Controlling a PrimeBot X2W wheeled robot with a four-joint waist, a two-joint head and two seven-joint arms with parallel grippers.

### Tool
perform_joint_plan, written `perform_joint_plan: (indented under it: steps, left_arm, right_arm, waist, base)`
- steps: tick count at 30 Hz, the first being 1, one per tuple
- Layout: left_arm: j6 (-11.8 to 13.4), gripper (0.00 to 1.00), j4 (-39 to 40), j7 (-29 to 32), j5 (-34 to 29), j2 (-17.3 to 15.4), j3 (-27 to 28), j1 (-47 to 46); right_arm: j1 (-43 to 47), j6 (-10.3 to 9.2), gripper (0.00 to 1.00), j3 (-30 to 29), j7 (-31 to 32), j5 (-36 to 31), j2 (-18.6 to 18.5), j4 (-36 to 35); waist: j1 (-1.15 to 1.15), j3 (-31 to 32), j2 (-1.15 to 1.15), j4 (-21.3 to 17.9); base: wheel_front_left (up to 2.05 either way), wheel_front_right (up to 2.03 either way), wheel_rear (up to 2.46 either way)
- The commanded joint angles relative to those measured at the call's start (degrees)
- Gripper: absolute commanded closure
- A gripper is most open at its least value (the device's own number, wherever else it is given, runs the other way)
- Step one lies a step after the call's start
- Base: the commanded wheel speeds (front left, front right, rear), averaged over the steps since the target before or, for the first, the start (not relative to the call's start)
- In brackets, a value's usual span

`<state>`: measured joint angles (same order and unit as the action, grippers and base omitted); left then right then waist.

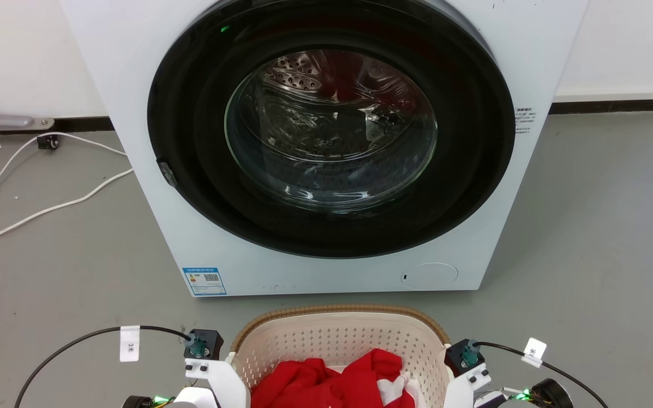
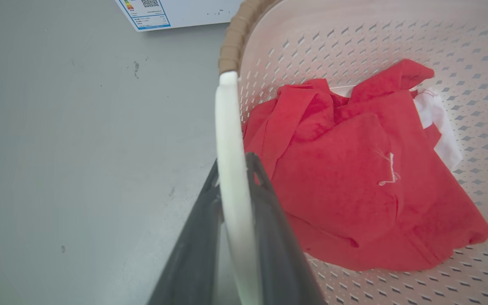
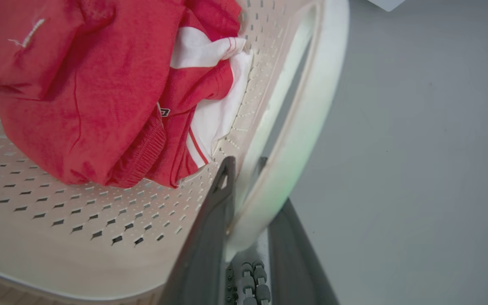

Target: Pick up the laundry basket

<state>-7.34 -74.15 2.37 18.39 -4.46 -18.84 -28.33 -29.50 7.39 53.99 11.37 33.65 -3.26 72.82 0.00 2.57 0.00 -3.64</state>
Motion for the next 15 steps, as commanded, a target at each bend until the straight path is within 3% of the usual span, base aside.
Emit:
perform_joint_plan:
  steps: [1,15]
  left_arm:
    - [-0.12,1.00,0.63,-0.53,0.09,-0.26,-0.31,-1.11]
    - [-0.13,1.00,0.63,-0.39,1.23,-0.38,-1.29,-1.12]
  right_arm:
    - [-0.59,0.19,1.00,0.76,-0.01,-0.13,0.14,0.36]
    - [-0.93,0.19,1.00,2.55,-0.27,1.67,0.15,0.72]
  waist:
    - [0.00,0.02,0.00,0.00]
    - [0.00,0.07,0.00,0.13]
  base:
    - [0.00,0.00,0.00]
    - [0.00,0.00,0.00]
